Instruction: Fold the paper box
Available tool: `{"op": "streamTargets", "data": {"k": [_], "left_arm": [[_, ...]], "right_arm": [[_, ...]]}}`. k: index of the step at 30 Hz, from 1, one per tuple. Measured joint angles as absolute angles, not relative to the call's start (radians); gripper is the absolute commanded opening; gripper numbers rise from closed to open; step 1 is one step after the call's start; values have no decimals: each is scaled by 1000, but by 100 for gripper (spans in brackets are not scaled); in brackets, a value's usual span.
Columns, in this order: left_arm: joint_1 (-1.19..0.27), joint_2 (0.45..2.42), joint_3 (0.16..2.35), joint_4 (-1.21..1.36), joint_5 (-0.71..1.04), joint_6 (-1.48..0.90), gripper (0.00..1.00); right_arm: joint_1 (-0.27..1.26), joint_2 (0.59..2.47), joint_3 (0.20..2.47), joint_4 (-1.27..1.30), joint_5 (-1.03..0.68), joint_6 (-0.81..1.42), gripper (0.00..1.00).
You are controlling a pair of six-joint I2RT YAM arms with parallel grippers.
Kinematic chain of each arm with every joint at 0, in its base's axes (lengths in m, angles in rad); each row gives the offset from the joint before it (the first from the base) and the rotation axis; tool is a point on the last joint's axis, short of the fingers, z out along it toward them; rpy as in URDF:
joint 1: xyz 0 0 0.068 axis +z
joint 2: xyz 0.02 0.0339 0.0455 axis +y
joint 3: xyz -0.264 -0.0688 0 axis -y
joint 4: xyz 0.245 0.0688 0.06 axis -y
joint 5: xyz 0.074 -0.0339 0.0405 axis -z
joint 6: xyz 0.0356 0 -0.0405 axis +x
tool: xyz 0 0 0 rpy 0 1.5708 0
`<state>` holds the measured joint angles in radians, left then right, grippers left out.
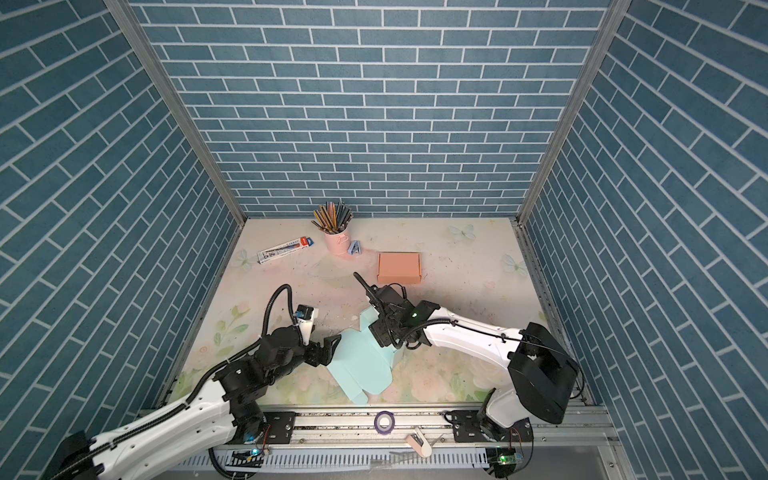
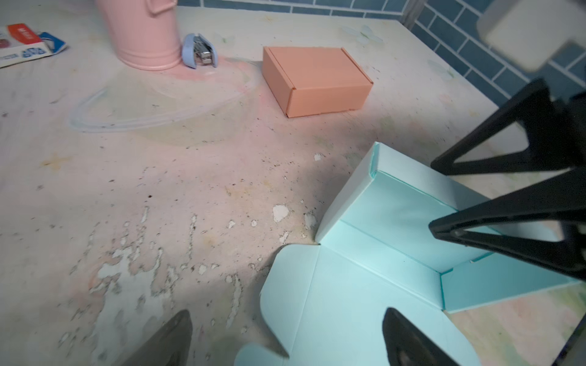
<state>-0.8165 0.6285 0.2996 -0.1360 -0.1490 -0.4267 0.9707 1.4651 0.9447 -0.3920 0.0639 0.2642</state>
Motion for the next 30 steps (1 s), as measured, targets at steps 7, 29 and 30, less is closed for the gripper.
{"op": "streamTargets", "data": {"k": [7, 29, 30], "left_arm": [[-817, 569, 440, -385, -153, -527, 94], [-883, 952, 384, -21, 14, -801, 90], [-883, 968, 374, 4, 18, -813, 88]], "right_arm": [[855, 1390, 828, -310, -42, 293, 60], [595, 1178, 574, -65, -276, 467, 57], [592, 1178, 572, -61, -279, 468, 57]]}}
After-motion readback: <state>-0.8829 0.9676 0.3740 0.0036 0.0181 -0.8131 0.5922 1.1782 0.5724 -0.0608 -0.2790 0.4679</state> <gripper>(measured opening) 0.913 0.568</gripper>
